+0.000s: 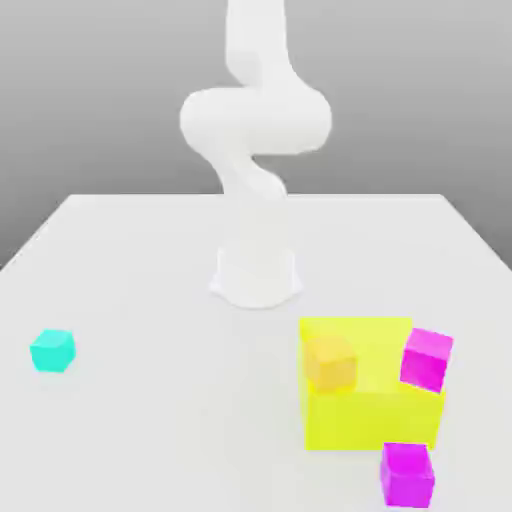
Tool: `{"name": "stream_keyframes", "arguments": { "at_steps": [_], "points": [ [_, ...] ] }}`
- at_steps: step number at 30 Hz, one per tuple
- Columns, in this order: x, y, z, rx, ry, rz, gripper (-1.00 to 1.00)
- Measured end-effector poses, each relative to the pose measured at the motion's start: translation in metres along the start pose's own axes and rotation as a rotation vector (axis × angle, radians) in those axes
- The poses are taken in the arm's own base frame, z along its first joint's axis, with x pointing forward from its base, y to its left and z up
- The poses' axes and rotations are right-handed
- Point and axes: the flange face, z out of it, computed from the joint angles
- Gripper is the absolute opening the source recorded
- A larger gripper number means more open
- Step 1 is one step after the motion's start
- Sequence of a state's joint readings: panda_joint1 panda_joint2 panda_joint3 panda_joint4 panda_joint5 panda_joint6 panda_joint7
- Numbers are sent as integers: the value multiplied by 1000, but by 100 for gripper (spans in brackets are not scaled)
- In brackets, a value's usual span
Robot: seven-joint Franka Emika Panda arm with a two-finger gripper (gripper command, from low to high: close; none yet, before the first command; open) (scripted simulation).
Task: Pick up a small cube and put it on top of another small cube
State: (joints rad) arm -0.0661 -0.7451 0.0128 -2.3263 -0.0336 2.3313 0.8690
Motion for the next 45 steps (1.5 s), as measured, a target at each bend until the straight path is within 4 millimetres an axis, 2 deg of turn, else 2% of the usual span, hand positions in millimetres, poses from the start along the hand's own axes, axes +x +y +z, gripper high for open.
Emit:
{"name": "stream_keyframes", "arguments": {
  "at_steps": [4,9,14,19,26,31,35,39,45],
  "points": [
    [17,32,59,-133,25,136,0],
    [37,88,124,-282,48,307,0],
    [50,158,178,-416,64,486,0],
    [52,237,220,-536,72,673,0],
    [35,350,257,-676,71,950,0],
    [9,429,270,-755,66,1168,0],
    [-20,483,274,-802,57,1348,0],
    [-52,518,281,-828,37,1500,0],
    [-73,541,311,-825,35,1529,0]
  ]
}}
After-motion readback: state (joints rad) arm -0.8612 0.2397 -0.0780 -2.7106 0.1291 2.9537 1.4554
